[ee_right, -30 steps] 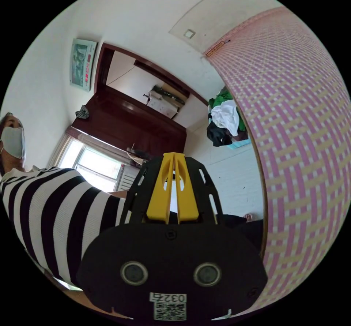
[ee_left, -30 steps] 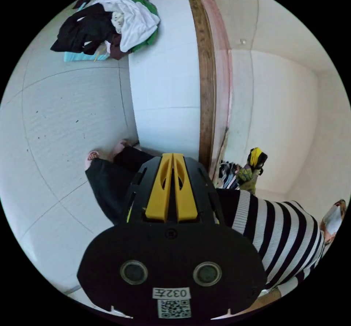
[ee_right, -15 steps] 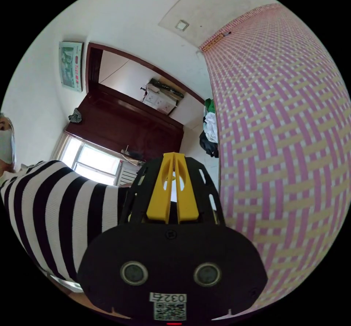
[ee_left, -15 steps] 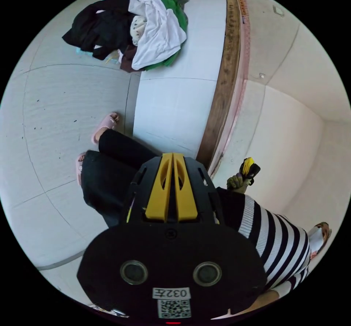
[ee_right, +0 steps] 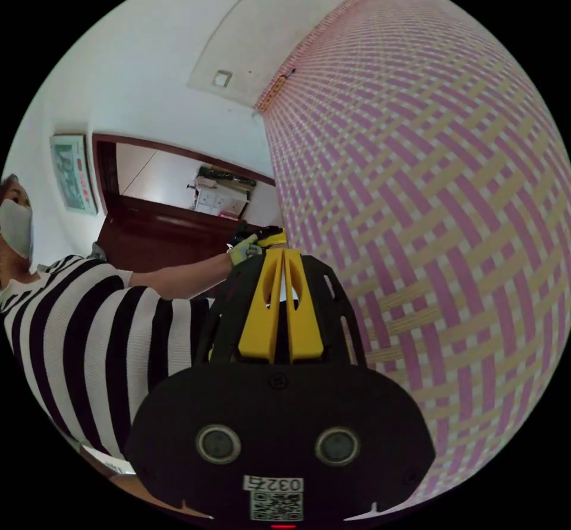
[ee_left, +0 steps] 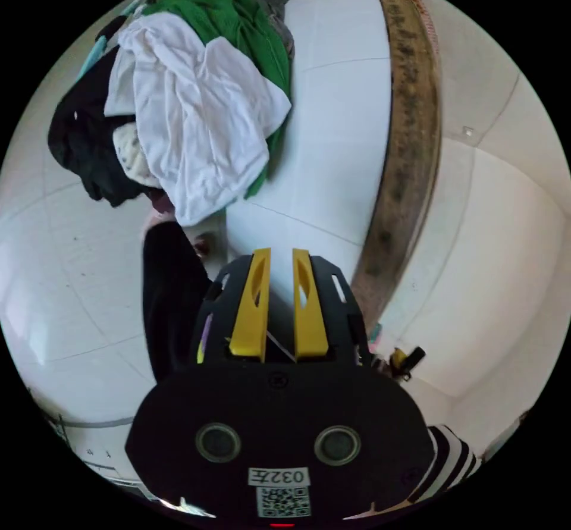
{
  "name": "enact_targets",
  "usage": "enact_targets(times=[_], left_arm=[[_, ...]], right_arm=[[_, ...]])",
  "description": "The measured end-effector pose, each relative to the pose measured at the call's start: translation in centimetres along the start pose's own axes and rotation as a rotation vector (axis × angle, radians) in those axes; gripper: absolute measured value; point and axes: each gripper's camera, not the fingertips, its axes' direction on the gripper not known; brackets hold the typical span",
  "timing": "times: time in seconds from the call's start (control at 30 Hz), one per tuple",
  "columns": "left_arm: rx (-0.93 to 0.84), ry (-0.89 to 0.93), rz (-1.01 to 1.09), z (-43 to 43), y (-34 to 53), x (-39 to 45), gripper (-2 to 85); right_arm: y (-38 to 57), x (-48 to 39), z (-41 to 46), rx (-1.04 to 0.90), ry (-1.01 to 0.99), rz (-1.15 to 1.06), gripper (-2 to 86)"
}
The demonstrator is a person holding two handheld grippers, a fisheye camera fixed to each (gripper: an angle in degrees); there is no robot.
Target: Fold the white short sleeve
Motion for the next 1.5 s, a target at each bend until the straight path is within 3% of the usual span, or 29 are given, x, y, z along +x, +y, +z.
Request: enact_targets(times=[0.1, 0.27, 0.4, 0.53, 0.6, 0.8, 0.9, 0.97, 1.03, 1.2, 1.37, 1.5], left_arm=[[-0.057, -0.251, 0.117, -0.8, -6.0, 1.7, 11.3], [-0.197, -0.567, 0.316, -0.7, -13.5, 2.0, 11.5], [-0.265, -0.657, 0.387, -1.0, -16.4, 0.9, 10.8], [-0.315, -0.719, 0.358, -4.3, -18.5, -2.0, 2.5], [-0.296, -0.650, 0.331, -7.6, -18.8, -3.7, 0.2], [-0.151, 0.019, 0.301, -23.7, -17.4, -13.0, -1.0], [0.030, 0.335, 0.280, -33.5, -15.9, -19.1, -1.0], [0.232, 0.692, 0.331, -40.8, -14.4, -23.0, -1.0], [0.380, 0.867, 0.405, -45.5, -13.3, -24.3, -1.0], [0.477, 1.032, 0.732, -54.2, -11.1, -19.6, -1.0], [0.530, 1.331, 1.104, -62.9, -5.4, -10.6, -0.9], [0.315, 1.380, 1.357, -67.7, -0.4, -0.4, -1.0]], right_arm=[[1.2, -3.1, -0.4, 0.050, 0.055, 0.083, -1.0], [2.1, -9.8, 0.8, 0.132, 0.104, 0.219, -1.0], [1.3, -13.4, 2.9, 0.120, 0.152, 0.267, -1.0], [-0.2, -16.8, 5.6, 0.116, 0.143, 0.270, -1.0], [-0.6, -17.9, 6.8, 0.108, 0.133, 0.259, -1.0], [-0.5, -20.6, 8.4, 0.144, 0.104, 0.231, -1.0], [0.5, -20.8, 8.4, 0.178, 0.093, 0.226, -1.0], [1.6, -20.4, 8.3, 0.206, 0.071, 0.222, -1.0], [2.4, -19.9, 8.2, 0.221, 0.054, 0.214, -1.0], [4.9, -18.3, 7.5, 0.262, -0.004, 0.166, -1.0], [9.5, -17.0, 4.1, 0.357, -0.016, 0.087, -1.0], [14.0, -14.4, 1.8, 0.436, -0.016, 0.086, -1.0]])
